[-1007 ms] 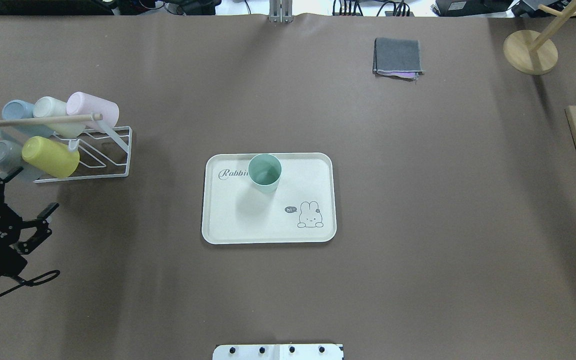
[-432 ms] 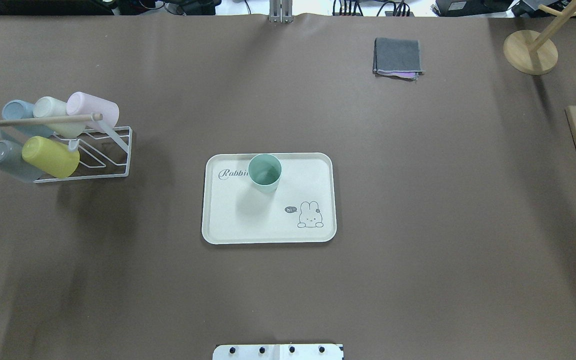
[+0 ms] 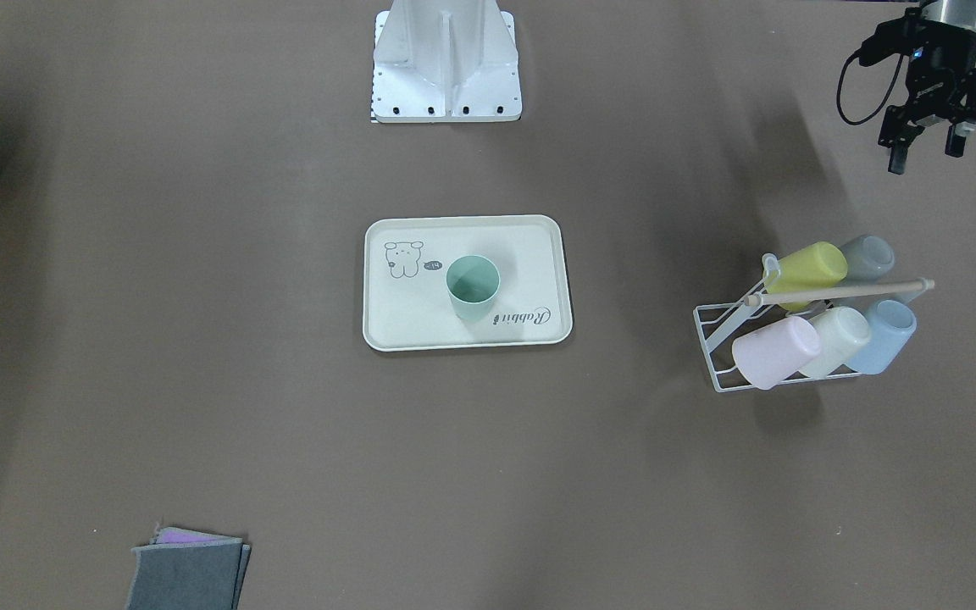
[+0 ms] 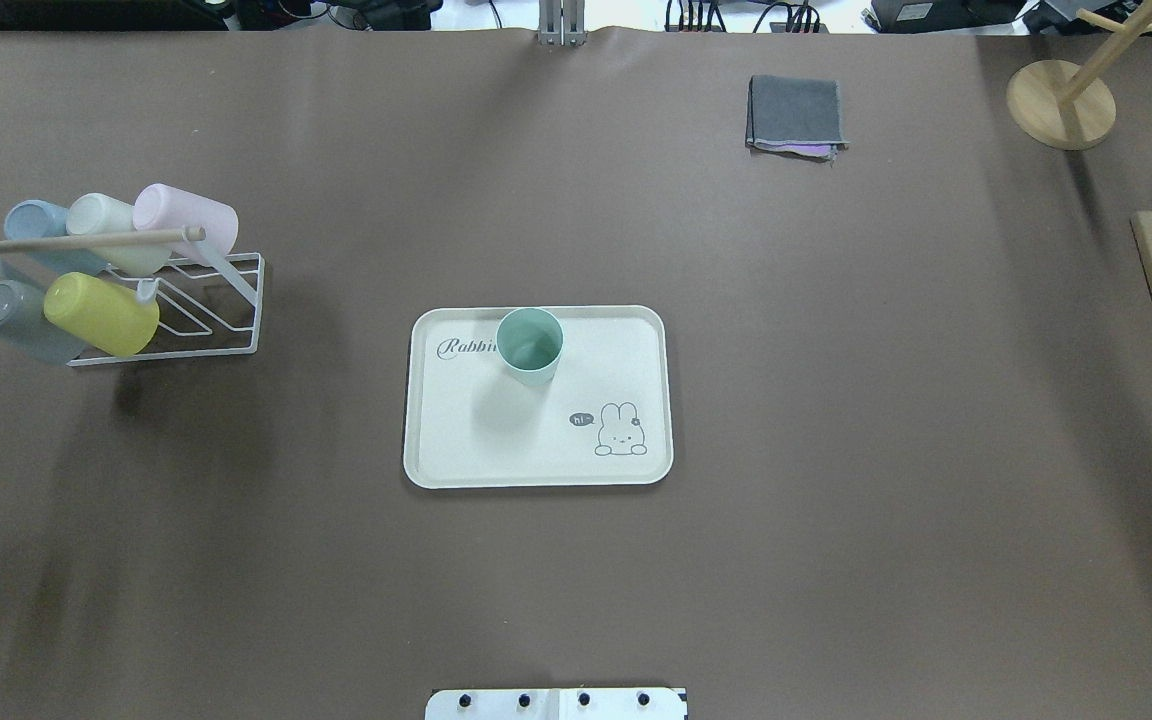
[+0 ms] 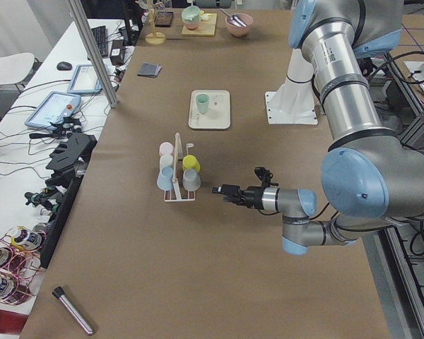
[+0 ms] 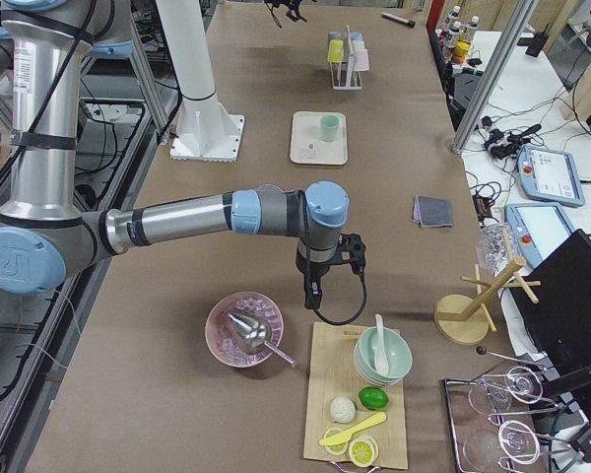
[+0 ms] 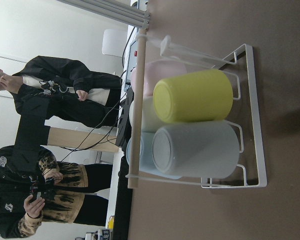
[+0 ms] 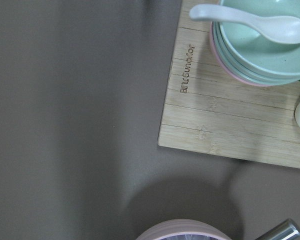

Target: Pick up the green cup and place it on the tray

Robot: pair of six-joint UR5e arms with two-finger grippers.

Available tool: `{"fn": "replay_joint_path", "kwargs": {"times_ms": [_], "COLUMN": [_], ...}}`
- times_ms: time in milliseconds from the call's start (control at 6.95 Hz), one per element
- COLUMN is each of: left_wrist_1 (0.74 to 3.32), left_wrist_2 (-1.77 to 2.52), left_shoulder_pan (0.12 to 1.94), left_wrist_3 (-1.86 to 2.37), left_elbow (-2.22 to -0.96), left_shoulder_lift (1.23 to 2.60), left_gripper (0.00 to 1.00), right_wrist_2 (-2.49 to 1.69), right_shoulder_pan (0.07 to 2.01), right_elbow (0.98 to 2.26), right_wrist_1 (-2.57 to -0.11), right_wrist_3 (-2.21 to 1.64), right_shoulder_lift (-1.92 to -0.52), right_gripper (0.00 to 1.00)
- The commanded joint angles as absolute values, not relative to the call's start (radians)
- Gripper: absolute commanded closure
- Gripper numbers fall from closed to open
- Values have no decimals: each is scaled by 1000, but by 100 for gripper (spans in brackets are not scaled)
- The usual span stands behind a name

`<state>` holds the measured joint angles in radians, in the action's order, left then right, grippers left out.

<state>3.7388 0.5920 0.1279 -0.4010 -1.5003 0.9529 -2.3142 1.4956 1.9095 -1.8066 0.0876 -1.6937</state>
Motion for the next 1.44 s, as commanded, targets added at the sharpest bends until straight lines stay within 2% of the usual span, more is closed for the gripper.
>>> {"fn": "replay_joint_path", "kwargs": {"times_ms": [0, 288, 720, 1007, 1295], "left_wrist_1": [3858, 3855, 3853, 3853, 3820], "left_wrist_2": [612, 647, 673, 765, 813], "left_shoulder_pan": [123, 103, 72, 67, 71], "left_wrist_3": [-30, 440, 663, 872, 897], "left_elbow": [-1385, -1324, -1220, -1206, -1195], "left_shoulder_lift": [948, 946, 930, 931, 931], "left_gripper": [2, 2, 2, 2, 2], "right_wrist_2": [-2315, -2316, -2316, -2315, -2315], "right_shoulder_pan": [1496, 1496, 1496, 1496, 1496], "right_elbow": [1910, 1910, 1910, 1904, 1902], "right_wrist_1": [-1807, -1807, -1807, -1807, -1807], "right_wrist_3": [87, 86, 86, 87, 86], "right_shoulder_lift": [-1695, -1697, -1697, -1697, -1697], "right_gripper": [0, 0, 0, 0, 0]}}
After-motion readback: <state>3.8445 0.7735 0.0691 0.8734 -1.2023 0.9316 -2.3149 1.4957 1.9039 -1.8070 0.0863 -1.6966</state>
